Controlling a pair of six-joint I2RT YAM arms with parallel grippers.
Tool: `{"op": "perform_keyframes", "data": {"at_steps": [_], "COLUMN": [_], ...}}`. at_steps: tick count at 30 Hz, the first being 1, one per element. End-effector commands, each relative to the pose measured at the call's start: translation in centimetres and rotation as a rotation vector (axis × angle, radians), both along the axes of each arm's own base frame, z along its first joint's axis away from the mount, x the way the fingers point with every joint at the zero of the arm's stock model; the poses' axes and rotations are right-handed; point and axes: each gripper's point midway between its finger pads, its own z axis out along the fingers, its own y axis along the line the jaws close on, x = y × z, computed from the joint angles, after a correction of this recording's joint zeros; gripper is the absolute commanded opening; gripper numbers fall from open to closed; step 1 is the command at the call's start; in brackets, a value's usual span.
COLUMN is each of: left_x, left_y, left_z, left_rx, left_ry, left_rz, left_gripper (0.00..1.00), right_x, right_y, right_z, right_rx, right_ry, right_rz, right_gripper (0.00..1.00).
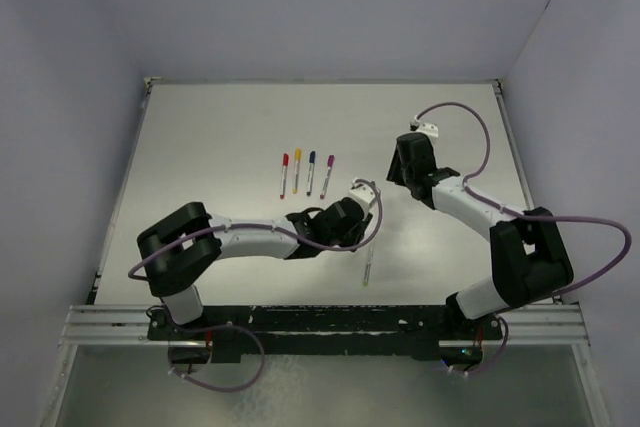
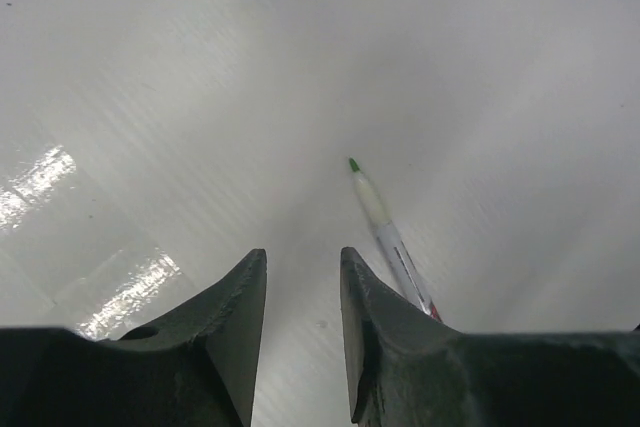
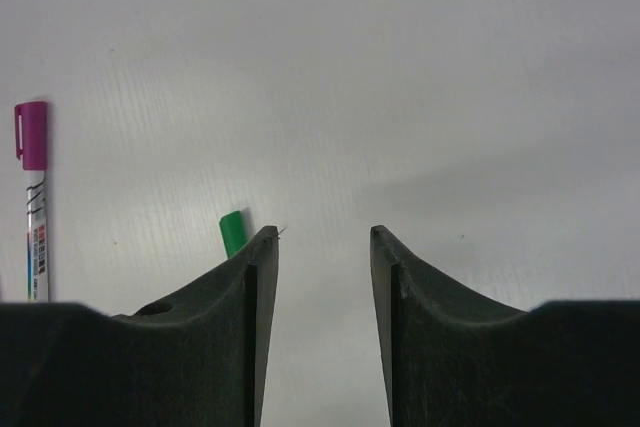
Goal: Insert the pens into the pen caps
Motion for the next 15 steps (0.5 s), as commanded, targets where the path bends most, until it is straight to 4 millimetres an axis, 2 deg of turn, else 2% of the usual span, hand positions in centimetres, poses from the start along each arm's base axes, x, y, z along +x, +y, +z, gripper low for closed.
{"op": "perform_keyframes", "data": {"at_steps": [1,6,15], "left_x": [-1.8,-3.1,-4.4], "left_y": [-1.7,-3.1,-4.8], "left_z": [0.7,1.1,0.0], "left_rx": [0.023,0.011,0.039], "left_ry": [-0.065,-0.071,-0.069], "left_rz": [-0.057,-0.089,-0.129], "left_gripper": [0.40,0.44,0.47], "right_x": [1.3,1.0,0.6], "right_y": [-0.1,-0.7,-1.8], "right_z": [1.5,1.0,0.3], "right_rx": [0.024,0.034,0.042], "right_ry": [-0.044,-0.048,-0.050], "right_rz": [0.002,-0.017,-0.047], "right_gripper": [0.44,0.43,0.43]}}
